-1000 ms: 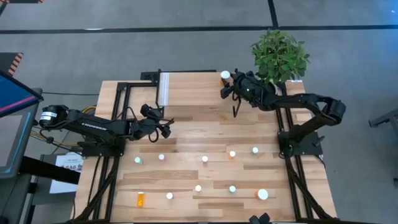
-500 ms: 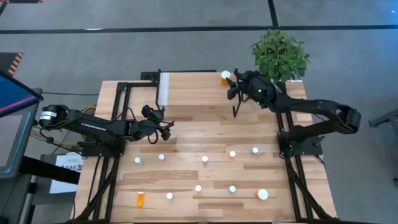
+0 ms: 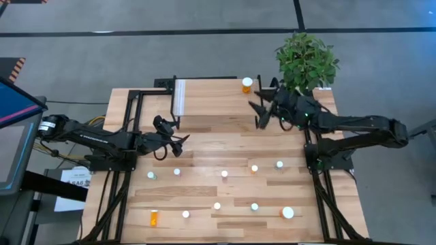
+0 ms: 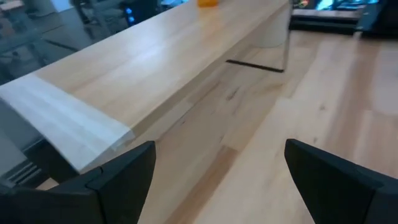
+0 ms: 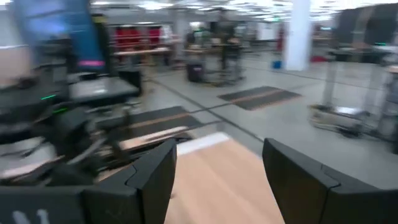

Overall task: Pick and place medicine bottles onto shelf by color
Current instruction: Put the top right small blue pill bottle on the shelf

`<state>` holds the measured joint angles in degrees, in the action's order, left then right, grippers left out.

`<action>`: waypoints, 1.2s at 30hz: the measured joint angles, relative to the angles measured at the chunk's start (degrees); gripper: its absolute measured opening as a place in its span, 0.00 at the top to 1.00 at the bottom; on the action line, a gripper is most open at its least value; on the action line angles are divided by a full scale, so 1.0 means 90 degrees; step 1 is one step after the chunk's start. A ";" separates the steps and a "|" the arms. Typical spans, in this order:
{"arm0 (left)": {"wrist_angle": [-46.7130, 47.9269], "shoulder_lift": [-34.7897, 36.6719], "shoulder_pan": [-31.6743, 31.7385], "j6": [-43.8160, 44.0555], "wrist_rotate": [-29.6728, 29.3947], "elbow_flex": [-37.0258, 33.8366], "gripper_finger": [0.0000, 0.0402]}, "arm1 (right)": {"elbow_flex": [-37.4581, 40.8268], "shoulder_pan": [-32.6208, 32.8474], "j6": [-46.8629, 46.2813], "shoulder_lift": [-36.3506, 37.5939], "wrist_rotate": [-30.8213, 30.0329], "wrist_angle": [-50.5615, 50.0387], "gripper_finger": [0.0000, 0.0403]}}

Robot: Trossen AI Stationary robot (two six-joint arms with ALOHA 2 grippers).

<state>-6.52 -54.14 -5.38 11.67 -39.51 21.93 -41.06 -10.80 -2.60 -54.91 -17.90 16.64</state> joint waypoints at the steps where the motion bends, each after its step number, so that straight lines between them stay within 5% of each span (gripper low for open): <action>1: -0.0012 0.0072 -0.0043 0.0001 0.0067 0.0000 0.14 | 0.0000 0.0198 0.0070 0.0045 0.0018 -0.0078 0.35; 9: -0.0126 0.0177 -0.0348 0.0002 0.0419 0.0000 0.14 | -0.0002 0.1724 0.0672 0.0013 0.0031 -0.0602 0.35; 18: -0.0258 0.0171 -0.0509 0.0153 0.0418 -0.0002 0.14 | 0.0055 0.2931 0.0170 -0.0818 0.0015 -0.0908 0.35; 27: -0.0433 0.0171 -0.0511 0.0208 0.0649 -0.0002 0.14 | 0.0126 0.3373 0.0186 -0.2633 0.0014 0.0764 0.35; 36: -0.0659 0.0171 -0.1011 0.0606 0.1333 -0.0010 0.14 | -0.0155 0.3382 -0.0251 -0.3084 0.0038 0.1054 0.35</action>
<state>-12.45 -52.60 -14.48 17.13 -27.51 21.85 -42.46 19.63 -4.86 -82.66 -17.56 26.12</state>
